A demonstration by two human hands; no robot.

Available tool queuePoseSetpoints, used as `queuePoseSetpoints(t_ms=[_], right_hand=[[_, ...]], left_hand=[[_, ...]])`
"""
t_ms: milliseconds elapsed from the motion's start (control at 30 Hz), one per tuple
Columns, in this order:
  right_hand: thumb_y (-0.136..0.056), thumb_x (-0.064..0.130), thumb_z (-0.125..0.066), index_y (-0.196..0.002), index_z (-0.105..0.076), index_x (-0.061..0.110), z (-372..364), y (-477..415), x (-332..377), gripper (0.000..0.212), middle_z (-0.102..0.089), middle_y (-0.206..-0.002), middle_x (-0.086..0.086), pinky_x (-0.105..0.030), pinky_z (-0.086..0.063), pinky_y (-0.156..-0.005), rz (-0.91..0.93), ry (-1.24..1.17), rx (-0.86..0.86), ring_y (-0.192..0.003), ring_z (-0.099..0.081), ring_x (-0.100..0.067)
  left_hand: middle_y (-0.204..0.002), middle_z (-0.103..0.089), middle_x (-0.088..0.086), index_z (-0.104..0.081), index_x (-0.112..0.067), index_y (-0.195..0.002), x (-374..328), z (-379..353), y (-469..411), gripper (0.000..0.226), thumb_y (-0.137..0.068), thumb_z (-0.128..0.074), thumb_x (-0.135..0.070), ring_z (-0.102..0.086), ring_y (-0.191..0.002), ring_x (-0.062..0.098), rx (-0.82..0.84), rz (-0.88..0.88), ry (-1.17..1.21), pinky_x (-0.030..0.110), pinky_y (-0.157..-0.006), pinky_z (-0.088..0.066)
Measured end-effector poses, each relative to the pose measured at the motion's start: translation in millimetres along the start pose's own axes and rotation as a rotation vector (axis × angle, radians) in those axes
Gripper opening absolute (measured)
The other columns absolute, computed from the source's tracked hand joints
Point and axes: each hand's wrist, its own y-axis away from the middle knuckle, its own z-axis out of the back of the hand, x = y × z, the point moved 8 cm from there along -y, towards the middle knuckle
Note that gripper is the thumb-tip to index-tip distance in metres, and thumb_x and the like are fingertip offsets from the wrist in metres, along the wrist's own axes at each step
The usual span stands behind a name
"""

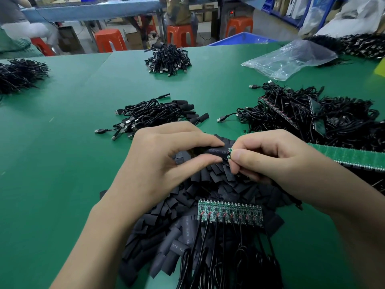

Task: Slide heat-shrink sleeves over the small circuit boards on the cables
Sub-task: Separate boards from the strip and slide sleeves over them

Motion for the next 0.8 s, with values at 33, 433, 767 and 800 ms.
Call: queuePoseSetpoints(t_ms=[33,433,767,800], right_hand=[[-0.093,0.038,-0.055,-0.078,-0.070,0.020,0,0,0,0.028,-0.050,-0.056,0.008,-0.015,-0.029,-0.046,-0.001,0.001,0.000,-0.049,-0.037,-0.007],[-0.102,0.030,-0.058,-0.083,-0.075,0.025,-4,-1,2,0.026,-0.062,-0.063,0.007,-0.012,-0.040,-0.052,-0.009,-0.053,0.020,-0.055,-0.053,-0.006],[-0.089,0.030,-0.064,-0.080,-0.073,0.020,-1,2,7,0.017,-0.072,-0.070,0.000,-0.015,-0.047,-0.057,0.014,-0.109,-0.016,-0.060,-0.062,-0.010],[-0.089,0.030,-0.064,-0.080,-0.073,0.019,-3,2,7,0.017,-0.072,-0.070,-0.001,-0.016,-0.047,-0.057,0.011,-0.116,-0.010,-0.060,-0.062,-0.011]], left_hand=[[-0.091,-0.074,-0.001,-0.080,-0.011,-0.100,0,0,0,0.018,-0.086,-0.082,-0.021,-0.069,-0.085,0.009,0.000,0.000,0.001,0.018,-0.081,-0.051],[-0.092,-0.075,-0.005,-0.081,-0.013,-0.099,2,0,0,0.017,-0.085,-0.083,-0.020,-0.070,-0.087,0.006,-0.006,0.016,0.004,0.017,-0.081,-0.051],[-0.090,-0.075,-0.004,-0.081,-0.013,-0.098,1,6,-1,0.018,-0.083,-0.085,-0.022,-0.068,-0.084,0.004,-0.050,0.025,0.009,0.013,-0.079,-0.047],[-0.090,-0.075,-0.004,-0.081,-0.013,-0.098,0,5,-1,0.018,-0.083,-0.085,-0.022,-0.069,-0.084,0.005,-0.046,0.020,0.011,0.015,-0.079,-0.049]])
